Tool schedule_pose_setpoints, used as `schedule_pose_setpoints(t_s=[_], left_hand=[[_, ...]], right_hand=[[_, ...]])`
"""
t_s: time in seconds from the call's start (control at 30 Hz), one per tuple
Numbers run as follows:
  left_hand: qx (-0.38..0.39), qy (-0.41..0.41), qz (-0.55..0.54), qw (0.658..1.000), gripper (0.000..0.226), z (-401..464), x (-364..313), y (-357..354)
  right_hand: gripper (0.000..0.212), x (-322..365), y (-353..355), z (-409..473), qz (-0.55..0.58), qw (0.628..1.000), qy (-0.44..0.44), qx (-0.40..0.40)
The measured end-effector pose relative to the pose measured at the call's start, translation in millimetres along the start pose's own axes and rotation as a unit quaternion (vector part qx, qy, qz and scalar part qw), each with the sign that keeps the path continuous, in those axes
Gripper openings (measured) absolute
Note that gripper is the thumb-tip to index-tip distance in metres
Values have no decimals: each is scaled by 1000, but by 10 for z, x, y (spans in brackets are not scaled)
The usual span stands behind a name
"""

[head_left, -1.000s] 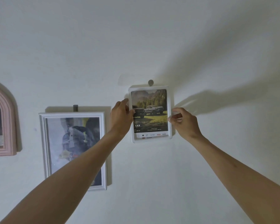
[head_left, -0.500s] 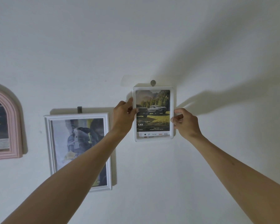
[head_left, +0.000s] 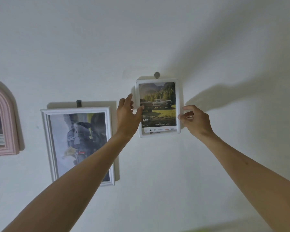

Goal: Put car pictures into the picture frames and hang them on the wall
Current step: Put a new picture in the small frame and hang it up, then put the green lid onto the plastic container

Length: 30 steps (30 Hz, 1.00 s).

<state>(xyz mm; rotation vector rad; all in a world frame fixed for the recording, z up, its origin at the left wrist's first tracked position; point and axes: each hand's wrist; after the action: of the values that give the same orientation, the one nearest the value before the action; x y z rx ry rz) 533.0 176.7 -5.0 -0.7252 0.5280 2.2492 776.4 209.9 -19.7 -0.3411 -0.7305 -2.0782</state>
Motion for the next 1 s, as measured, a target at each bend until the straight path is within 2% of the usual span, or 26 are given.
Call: schedule_pose_setpoints(t_s=[0.17,0.3,0.4,0.5,0.6,0.73,0.87,1.0], left_hand=[[-29,-9,-4,1000,49,-450,164,-123],[3,-2,5,1000,40,-940,356,-271],[52,39,23,998,36,-1428,612,-384],[127,139,72,979,36,-1984,918,-481],[243,264,166,919,45,-2528,1212,-520],[375,396,285,788,55,-3222,1587,-531],[431,469,340,692,67,-3788,1810,-505],[451,527,346,632,76,-4131,1901,-500]], right_hand=[[38,-178,27,-239,-16,999,-30,14],[38,-376,-21,-607,-26,996,-74,41],[37,-580,-101,-1034,-48,989,-111,83],[41,-845,-167,-1556,-77,971,-165,155],[48,-1156,-207,-2125,-102,941,-225,232],[58,-1637,-219,-2882,-132,876,-309,346],[69,-2088,-191,-3496,-160,816,-358,425],[76,-2415,-151,-3783,-166,780,-386,463]])
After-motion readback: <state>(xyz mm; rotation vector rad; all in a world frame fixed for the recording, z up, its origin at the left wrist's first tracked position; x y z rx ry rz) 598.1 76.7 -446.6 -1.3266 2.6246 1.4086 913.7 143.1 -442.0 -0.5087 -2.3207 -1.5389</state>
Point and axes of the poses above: each hand's wrist, its own z-axis towards the middle knuckle, its own y-axis out of the back of the hand, x = y × z, and after that the axes turned 10 degrees about y, right-handed
